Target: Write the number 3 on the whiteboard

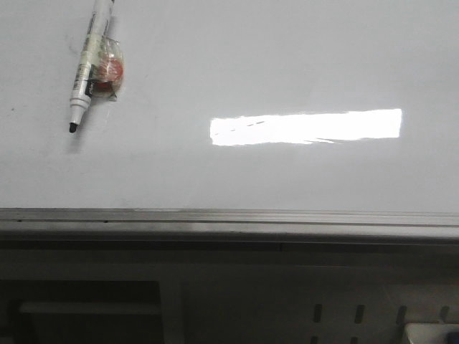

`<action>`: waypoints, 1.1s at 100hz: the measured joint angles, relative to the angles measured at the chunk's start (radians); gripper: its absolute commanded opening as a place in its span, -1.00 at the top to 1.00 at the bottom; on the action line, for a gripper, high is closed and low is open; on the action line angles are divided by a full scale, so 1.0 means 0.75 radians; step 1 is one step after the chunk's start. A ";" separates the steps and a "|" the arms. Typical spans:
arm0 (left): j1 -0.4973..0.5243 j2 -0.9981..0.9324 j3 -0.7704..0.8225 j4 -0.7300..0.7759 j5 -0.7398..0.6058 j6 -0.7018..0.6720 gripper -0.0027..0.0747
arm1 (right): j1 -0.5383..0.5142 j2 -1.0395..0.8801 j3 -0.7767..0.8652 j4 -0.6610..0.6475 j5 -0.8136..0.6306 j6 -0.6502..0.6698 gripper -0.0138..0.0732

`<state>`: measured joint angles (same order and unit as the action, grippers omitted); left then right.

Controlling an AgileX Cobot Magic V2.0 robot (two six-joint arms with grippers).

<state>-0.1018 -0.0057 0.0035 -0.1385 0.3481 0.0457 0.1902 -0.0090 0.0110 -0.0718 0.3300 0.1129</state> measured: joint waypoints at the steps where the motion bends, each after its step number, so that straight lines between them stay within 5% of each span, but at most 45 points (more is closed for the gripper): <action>1: 0.000 0.000 0.000 0.000 0.000 0.000 0.98 | 0.000 0.000 0.000 0.000 0.000 0.000 0.83; 62: 0.000 0.000 0.000 -0.056 -0.010 0.000 0.98 | 0.000 0.000 0.000 0.000 0.000 0.000 0.83; 80: 0.000 0.000 0.000 -0.634 -0.102 0.000 0.98 | 0.000 0.000 0.000 0.042 -0.146 0.000 0.83; 110: 0.000 0.000 0.000 -1.165 -0.173 0.000 0.98 | 0.000 0.000 0.000 0.638 -0.466 0.002 0.83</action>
<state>-0.1018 -0.0057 0.0035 -1.0126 0.2186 0.0457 0.1902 -0.0090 0.0110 0.4064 -0.0196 0.1148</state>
